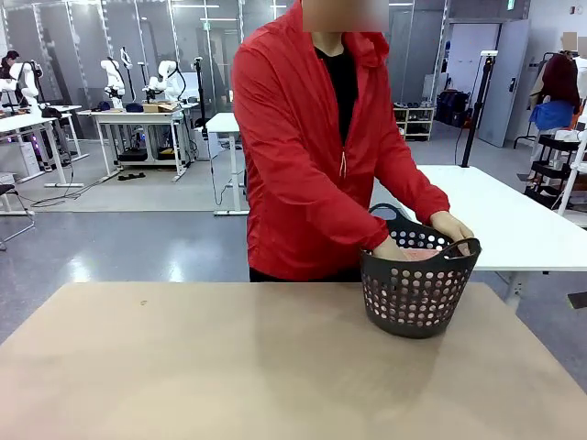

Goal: Fold the towel.
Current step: Grab the top end of the 100 cm Hotel Towel extended by the human.

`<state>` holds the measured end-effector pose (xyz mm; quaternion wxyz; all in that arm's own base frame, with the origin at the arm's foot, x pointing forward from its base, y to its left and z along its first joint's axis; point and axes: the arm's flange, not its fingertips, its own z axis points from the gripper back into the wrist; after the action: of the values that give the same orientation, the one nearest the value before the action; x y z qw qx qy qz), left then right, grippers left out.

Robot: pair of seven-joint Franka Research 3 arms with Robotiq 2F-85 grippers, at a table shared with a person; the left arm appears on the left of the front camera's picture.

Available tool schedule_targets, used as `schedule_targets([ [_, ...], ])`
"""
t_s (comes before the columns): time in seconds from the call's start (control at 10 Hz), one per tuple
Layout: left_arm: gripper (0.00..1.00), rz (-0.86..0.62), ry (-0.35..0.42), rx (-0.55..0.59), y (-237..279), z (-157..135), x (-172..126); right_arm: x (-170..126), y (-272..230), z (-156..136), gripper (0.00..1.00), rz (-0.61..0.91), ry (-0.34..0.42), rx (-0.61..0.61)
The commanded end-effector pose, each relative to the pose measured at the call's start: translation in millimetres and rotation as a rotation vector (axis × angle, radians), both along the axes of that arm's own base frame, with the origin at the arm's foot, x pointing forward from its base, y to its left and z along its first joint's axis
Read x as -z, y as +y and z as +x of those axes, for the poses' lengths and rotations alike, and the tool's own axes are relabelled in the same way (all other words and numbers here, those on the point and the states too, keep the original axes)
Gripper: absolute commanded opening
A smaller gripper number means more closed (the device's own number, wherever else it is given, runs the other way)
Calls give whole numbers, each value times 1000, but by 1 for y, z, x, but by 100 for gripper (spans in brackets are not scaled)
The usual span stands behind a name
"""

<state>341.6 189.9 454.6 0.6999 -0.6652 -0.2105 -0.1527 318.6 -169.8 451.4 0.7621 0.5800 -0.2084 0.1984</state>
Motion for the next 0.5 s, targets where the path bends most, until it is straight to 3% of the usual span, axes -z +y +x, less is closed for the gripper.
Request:
schedule_targets([
  [0.0,100,-8,-4,4,1,0,0,-1,0,2,100,16,-20,-3],
  [0.4,100,-8,-4,4,1,0,0,-1,0,2,100,16,-20,-3],
])
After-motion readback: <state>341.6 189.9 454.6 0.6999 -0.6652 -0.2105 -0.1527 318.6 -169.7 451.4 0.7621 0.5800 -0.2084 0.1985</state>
